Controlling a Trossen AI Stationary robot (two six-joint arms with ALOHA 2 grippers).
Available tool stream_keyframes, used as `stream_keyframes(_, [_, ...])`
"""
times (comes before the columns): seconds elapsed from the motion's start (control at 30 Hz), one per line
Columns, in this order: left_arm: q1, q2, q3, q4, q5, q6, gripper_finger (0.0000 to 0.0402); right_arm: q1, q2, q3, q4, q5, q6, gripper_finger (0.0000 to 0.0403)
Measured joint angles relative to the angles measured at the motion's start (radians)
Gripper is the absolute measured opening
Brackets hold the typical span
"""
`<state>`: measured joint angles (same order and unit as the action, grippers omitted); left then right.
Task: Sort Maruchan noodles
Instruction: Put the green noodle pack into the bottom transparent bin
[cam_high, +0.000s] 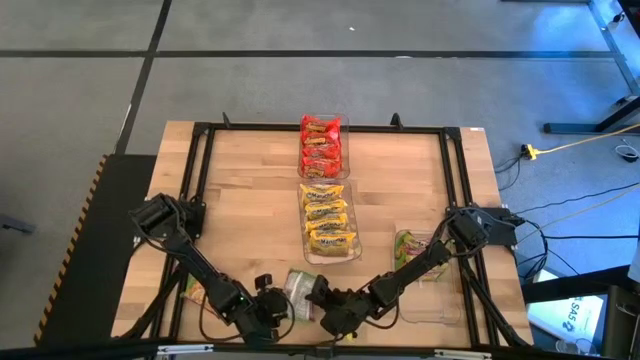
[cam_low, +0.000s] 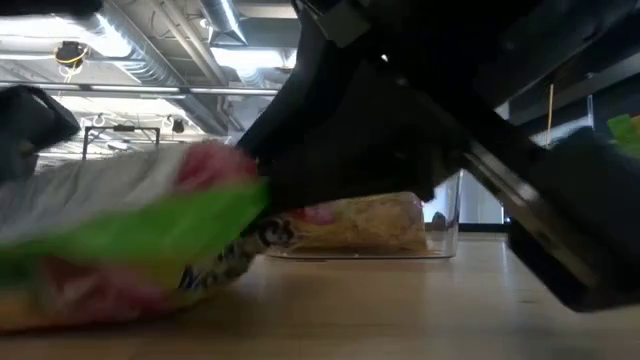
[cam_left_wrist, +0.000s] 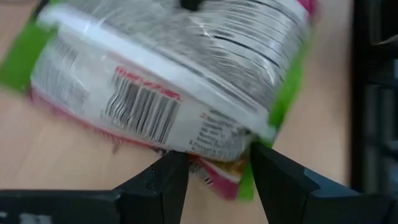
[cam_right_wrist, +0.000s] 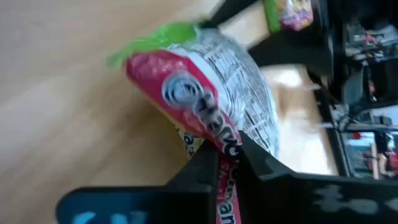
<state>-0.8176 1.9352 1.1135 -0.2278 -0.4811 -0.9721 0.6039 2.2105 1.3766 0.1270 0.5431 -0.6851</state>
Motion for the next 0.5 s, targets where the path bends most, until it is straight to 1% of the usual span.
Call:
stream_keyframes(0.2, [-0.031,-0.057,0.000,-0.010,-0.007,-0.022,0.0165,-0.001,-0.003,0.001,0.038,0.004,0.041,0.0006])
stream_keyframes(0.3, [-0.045,-0.088,0.000,-0.030,-0.015,-0.056,0.0165,-0.002,-0.003,0.019,0.026,0.003,0.082,0.0004])
stream_keyframes(0.43, [-0.068,-0.126,0.001,-0.050,-0.025,-0.107,0.0165,-0.002,-0.021,0.050,-0.009,-0.013,0.204,0.0002])
stream_keyframes(0.5, [-0.083,-0.145,0.001,-0.067,-0.031,-0.145,0.0165,-0.002,-0.045,0.070,-0.080,-0.019,0.295,0.0000])
